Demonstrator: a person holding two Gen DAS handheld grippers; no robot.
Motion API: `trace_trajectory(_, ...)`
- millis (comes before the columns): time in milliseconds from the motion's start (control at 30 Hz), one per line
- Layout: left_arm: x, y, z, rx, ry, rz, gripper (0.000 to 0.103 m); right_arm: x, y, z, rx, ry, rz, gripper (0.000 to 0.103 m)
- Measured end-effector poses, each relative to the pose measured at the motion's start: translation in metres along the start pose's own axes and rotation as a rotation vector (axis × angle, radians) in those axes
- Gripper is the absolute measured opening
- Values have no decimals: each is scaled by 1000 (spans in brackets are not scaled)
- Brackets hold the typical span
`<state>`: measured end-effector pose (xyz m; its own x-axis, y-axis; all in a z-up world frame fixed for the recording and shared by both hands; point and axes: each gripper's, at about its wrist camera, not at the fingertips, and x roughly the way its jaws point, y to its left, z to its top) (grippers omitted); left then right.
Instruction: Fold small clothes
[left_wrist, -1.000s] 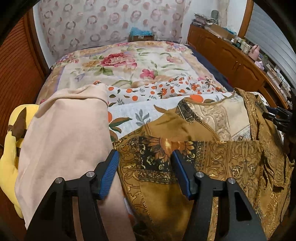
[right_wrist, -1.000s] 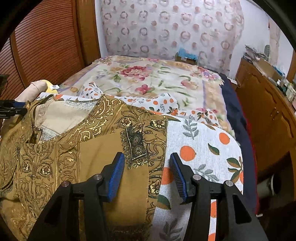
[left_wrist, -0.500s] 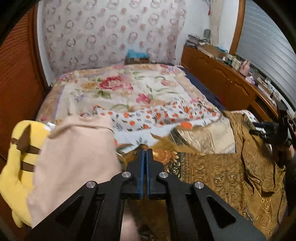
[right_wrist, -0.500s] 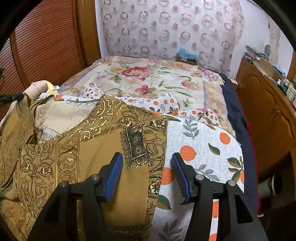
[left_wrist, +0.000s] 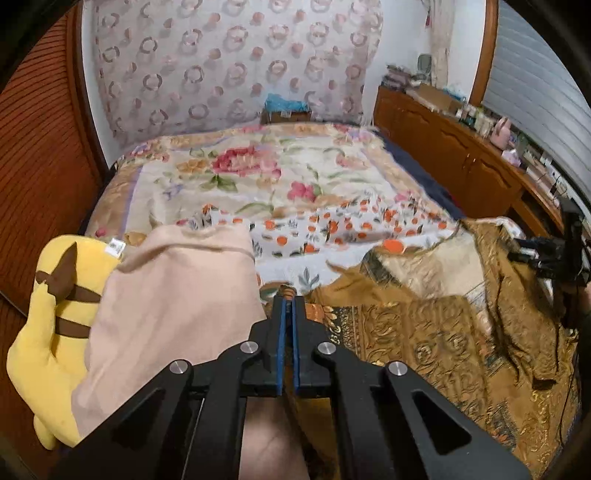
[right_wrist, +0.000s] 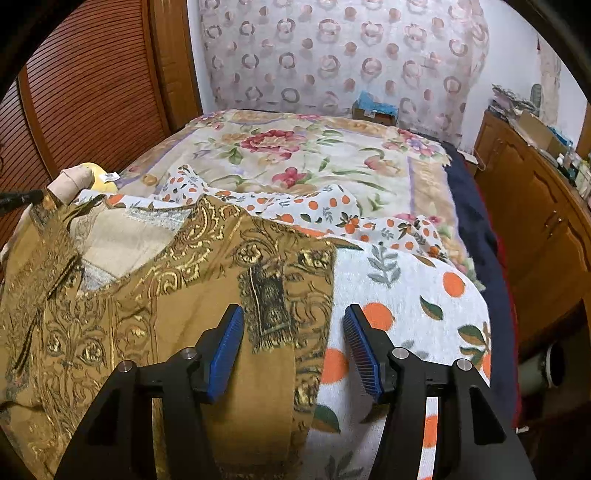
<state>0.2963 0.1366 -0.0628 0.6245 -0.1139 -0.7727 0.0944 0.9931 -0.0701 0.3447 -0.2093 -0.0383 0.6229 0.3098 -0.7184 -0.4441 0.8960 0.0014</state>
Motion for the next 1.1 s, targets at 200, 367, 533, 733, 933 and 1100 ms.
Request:
trace_trajectory(200,20,4,-8,-28,72,13,9,10,2,11,-13,25,6,57)
trace_trajectory(367,22,4,-13,-30,82,-8,8,9,9,11,-53,22,17,12)
trace_trajectory(533,-15,-13,-13,-8,-22,-47,2,-10,18,9,-87,-40,-3,4)
trace_trajectory(733,-88,-28,-9,-1,-180,-96,2,-69,21,1,-55,-188,6,4)
trace_trajectory(933,-140,-41,-28,16,-245,-165,2,-135,36,-27,-40,-296,36,4)
trace_trajectory(1100,-186,-49,-66,18,-290,-216,2,-187,52,-73,-35,-362,48,4)
